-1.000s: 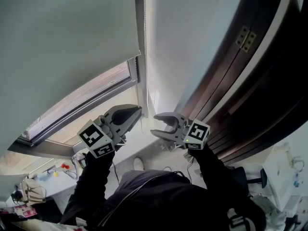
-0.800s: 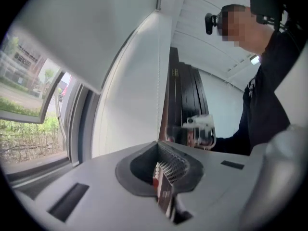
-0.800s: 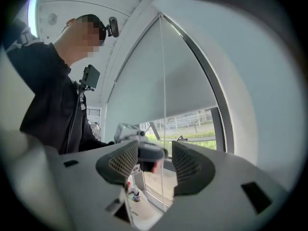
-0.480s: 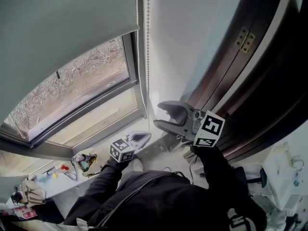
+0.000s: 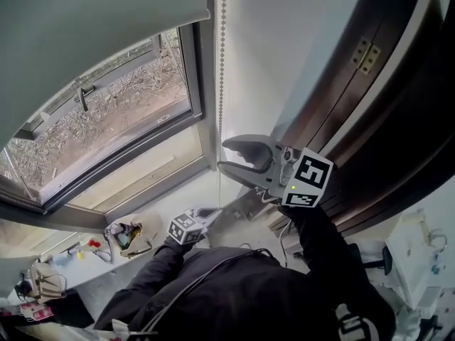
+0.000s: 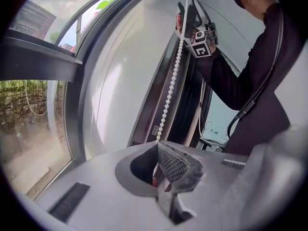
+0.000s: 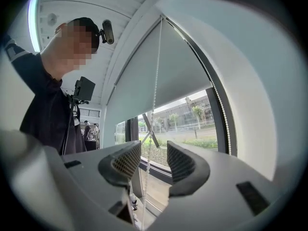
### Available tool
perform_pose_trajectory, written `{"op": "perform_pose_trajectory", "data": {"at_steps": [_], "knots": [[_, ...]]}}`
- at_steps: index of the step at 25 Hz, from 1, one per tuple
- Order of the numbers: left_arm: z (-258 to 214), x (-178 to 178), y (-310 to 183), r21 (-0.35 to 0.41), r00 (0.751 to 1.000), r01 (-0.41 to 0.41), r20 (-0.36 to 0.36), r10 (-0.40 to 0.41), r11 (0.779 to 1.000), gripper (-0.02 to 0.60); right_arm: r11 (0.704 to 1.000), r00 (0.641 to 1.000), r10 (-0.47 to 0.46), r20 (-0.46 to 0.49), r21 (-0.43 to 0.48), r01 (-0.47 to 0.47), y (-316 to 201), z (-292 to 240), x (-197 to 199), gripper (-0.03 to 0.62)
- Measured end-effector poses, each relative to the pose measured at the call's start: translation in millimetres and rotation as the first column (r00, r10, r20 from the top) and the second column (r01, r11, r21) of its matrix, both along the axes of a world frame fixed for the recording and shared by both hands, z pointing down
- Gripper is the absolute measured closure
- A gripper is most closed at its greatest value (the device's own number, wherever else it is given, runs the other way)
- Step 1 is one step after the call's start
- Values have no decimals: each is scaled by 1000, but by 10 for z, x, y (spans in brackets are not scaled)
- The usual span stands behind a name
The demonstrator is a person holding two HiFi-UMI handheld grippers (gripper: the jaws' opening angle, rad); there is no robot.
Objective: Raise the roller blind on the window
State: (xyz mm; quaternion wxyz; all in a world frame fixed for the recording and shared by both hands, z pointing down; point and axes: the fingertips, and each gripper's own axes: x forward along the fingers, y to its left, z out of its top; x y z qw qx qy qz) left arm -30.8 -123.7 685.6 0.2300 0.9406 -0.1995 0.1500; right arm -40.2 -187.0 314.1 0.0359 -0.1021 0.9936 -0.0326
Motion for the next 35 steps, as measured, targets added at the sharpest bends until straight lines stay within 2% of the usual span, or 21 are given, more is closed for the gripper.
{"op": "perform_pose_trajectory", "data": {"at_steps": [4, 7, 10, 13, 16, 18, 19, 22, 28, 30, 33, 35], "knots": [[-5, -21, 33, 4, 1000, -2, -6, 2, 1000, 574, 1000, 1000, -19, 2, 11, 19, -1, -64, -105, 441], [-8, -24, 43, 5, 1000, 6, -11, -6, 1000, 574, 1000, 1000, -19, 0, 17, 19, -11, -104, -135, 559], [-12, -38, 33, 7, 1000, 13, -15, -13, 1000, 574, 999, 999, -45, -3, 1, 45, 15, -121, -162, 585], [-52, -89, 38, 6, 996, 45, -80, -44, 999, 574, 998, 998, -57, -6, 2, 57, 28, -138, -170, 586], [-198, -181, 48, 47, 984, 77, -165, -68, 996, 571, 998, 999, -49, -23, 25, 50, 43, -153, -169, 586], [-370, -274, 0, 68, 970, 108, -226, -90, 992, 414, 998, 999, -48, -25, 30, 49, 54, -153, -170, 586], [-462, -330, -33, 89, 966, 125, -240, -100, 988, 394, 998, 999, -48, -18, 28, 48, 53, -152, -168, 586], [-712, -504, -100, 165, 964, 151, -242, -109, 975, 382, 999, 999, -39, 5, 19, 39, 32, -144, -158, 586], [-1208, -749, -157, 237, 971, 157, -213, -107, 959, 260, 998, 1000, -9, -8, 54, 9, -4, -109, -136, 586], [-1400, -809, -220, 265, 968, 178, -222, -120, 948, 247, 998, 1000, -5, -5, 59, 5, -8, -84, -132, 586], [-1803, -836, -322, 302, 952, 217, -275, -133, 928, 247, 998, 999, 7, -40, 70, -4, 1, 67, -172, 586], [-2052, -816, -359, 336, 950, 219, -288, -122, 916, 247, 999, 998, 2, -71, 42, 1, -4, 281, -217, 586]]}}
